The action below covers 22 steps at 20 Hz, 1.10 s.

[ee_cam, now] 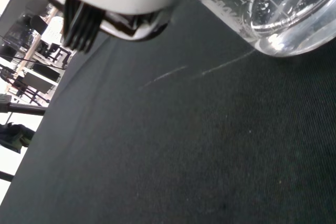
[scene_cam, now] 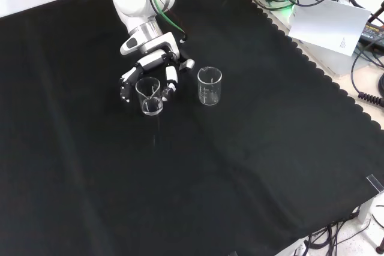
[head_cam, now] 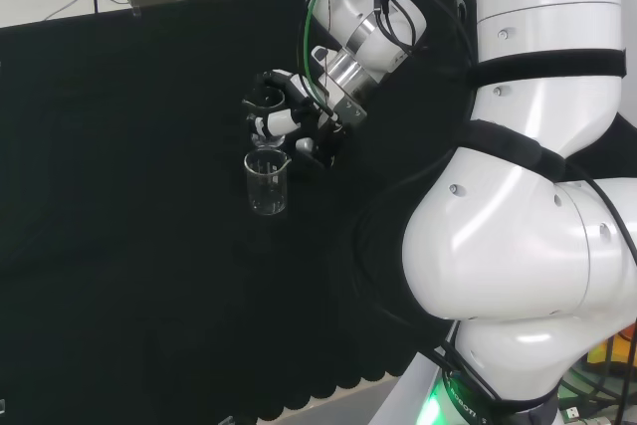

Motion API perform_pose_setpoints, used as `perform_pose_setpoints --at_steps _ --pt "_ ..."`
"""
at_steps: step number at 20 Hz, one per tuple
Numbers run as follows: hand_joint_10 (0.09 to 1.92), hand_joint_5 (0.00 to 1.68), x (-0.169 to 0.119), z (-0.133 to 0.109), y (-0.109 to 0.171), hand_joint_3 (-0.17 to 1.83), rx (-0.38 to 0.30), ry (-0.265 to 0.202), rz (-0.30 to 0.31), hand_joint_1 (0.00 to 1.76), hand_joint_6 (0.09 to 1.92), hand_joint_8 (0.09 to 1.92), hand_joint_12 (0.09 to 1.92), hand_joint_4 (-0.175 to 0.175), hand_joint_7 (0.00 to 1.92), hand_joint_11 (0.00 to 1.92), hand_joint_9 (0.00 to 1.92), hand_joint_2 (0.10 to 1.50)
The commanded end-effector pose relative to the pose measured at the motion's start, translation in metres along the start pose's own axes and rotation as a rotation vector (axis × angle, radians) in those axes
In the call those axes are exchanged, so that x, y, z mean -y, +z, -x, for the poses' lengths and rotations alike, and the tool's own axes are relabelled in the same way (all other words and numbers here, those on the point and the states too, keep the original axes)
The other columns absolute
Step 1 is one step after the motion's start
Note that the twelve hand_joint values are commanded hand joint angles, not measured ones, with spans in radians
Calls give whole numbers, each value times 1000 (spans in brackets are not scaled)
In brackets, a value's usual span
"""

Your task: Pick up the beaker on the right.

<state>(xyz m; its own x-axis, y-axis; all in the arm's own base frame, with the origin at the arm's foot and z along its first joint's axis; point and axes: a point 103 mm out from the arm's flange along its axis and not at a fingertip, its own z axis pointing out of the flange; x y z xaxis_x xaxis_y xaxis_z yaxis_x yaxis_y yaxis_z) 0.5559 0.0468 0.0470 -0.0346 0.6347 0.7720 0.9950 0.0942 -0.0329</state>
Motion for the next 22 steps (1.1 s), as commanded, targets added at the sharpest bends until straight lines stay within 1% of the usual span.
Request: perform_pose_setpoints --at_steps 1,5,9,10,11,12,13,14,15,16,17,18,19,20,21,22 --pt "622 359 -1 6 0 703 -45 1 -15 989 694 763 1356 -39 352 138 545 488" --pt "609 393 -1 4 3 697 -50 -2 -6 1015 787 764 1325 -40 386 260 600 512" --pt "595 498 -1 1 8 701 -54 -21 -2 1027 883 751 1311 -27 440 317 643 532" --pt "589 583 0 1 7 703 -50 -17 -3 1038 898 740 1300 -18 484 356 673 545" --pt "577 654 -1 3 4 703 -51 15 -1 1050 897 723 1287 -13 523 394 702 557" --pt "555 751 -1 3 3 705 -35 31 4 1079 882 704 1255 -11 586 484 766 573" --pt "526 902 -1 2 2 619 -15 44 9 1106 863 690 1194 -15 678 620 860 662" --pt "482 1018 -2 2 1 522 -3 59 16 1132 827 672 1122 -42 771 755 952 740" --pt "437 1094 -3 3 -1 452 -2 67 9 1152 787 652 1056 -71 843 857 1022 789" --pt "396 1139 -3 0 1 411 35 62 9 1168 755 635 1001 -100 896 936 1074 815" --pt "366 1165 -3 -1 0 397 54 79 33 1180 734 623 954 -128 941 1003 1114 823" --pt "345 1189 -3 -4 1 413 91 106 84 1189 711 612 909 -146 992 1065 1158 811" --pt "320 1186 -3 -5 -1 325 75 92 101 1227 703 636 868 -160 1072 1124 1214 857" --pt "295 1216 -2 -6 -6 276 69 90 137 1252 660 549 833 -85 1183 1180 1284 869" --pt "257 1257 -4 -8 -12 296 65 82 157 1268 596 407 794 -20 1304 1234 1354 841" --pt "159 1244 -6 -10 -19 348 66 70 172 1323 635 472 766 -42 1311 1275 1438 802"
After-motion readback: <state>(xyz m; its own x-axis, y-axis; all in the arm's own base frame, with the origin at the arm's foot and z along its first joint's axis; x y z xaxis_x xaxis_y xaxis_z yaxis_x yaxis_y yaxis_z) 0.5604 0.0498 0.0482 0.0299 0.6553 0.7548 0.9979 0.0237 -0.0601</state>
